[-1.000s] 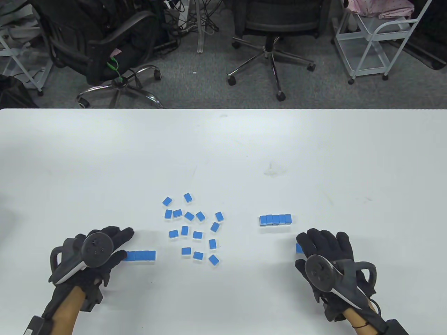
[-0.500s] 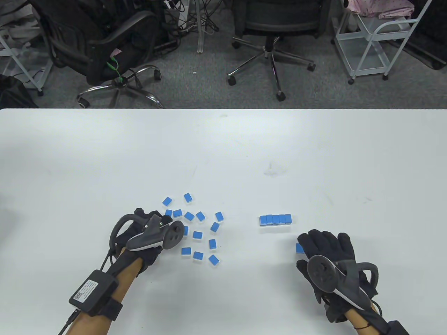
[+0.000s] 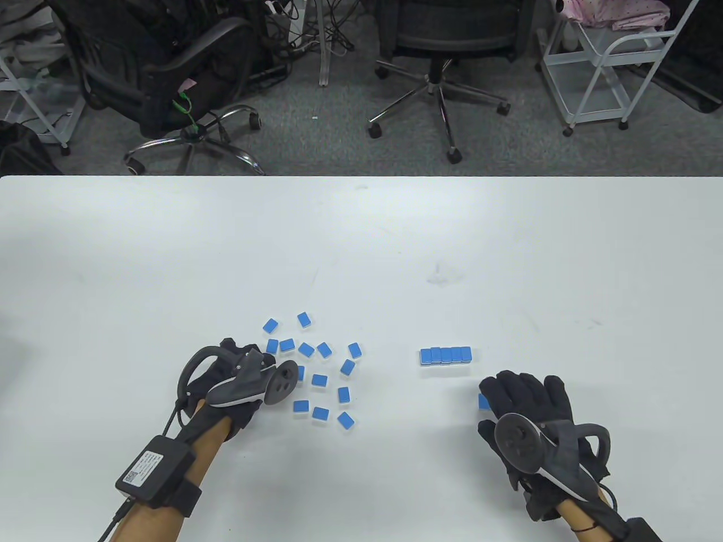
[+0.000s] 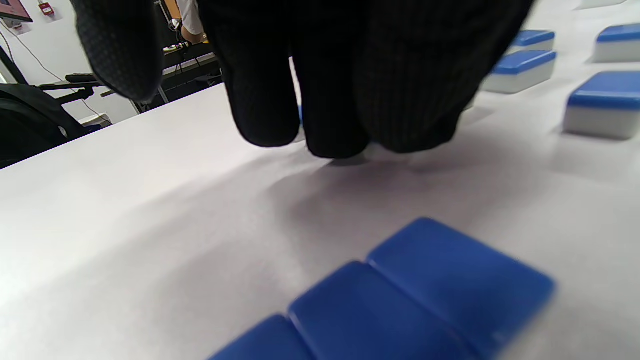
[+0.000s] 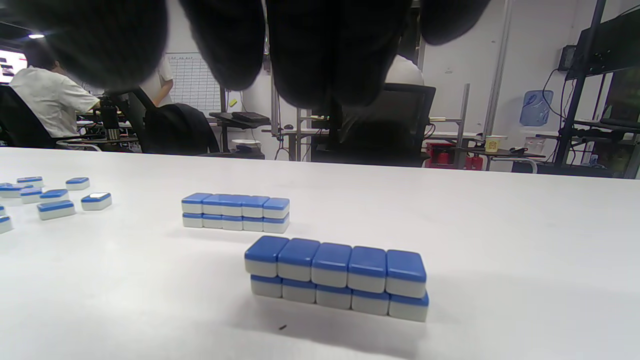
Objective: Build mahjong tile wall
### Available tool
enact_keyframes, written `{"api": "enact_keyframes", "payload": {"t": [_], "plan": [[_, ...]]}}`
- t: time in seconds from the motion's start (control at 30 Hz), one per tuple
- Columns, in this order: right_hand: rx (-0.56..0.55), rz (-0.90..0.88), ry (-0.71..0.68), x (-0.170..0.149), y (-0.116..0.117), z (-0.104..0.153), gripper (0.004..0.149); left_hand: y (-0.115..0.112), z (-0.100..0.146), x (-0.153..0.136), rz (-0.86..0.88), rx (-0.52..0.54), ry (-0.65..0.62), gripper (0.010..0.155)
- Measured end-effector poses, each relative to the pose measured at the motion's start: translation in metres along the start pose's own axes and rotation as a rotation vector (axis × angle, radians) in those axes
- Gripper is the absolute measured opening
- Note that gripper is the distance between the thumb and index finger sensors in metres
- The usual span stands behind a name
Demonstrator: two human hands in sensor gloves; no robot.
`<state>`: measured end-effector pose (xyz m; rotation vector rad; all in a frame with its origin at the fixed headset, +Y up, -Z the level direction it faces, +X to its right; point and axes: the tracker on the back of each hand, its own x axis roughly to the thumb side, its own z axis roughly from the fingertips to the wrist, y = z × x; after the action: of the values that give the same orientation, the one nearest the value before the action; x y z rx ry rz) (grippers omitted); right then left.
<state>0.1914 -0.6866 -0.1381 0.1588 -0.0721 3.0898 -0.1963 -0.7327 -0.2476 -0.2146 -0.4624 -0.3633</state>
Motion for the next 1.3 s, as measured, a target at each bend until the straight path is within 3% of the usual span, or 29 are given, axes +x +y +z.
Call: {"api": "enact_keyframes", "payload": {"t": [0.8, 0.93, 1.03, 1.13, 1.3], "plan": [[-0.008, -0.015, -0.006, 0.001, -0.002, 0.0, 0.064, -0.005, -0.012, -0.007, 0.056, -0.055, 0.014, 0.059], [-0.006, -0.015, 0.0, 0.0, -0.002, 0.0, 0.064, 0.009, 0.021, -0.035, 0.194, 0.071, 0.108, 0.059], [-0.003, -0.019, 0.006, -0.001, -0.002, 0.0, 0.064, 0.004, 0.055, -0.065, 0.289, 0.078, 0.177, 0.058], [-0.012, -0.014, 0.001, 0.0, -0.003, -0.001, 0.064, -0.017, 0.092, -0.088, 0.33, 0.106, 0.248, 0.058], [-0.006, -0.005, -0.005, 0.003, -0.001, -0.004, 0.064, -0.064, 0.121, -0.104, 0.547, 0.094, 0.301, 0.058]]}}
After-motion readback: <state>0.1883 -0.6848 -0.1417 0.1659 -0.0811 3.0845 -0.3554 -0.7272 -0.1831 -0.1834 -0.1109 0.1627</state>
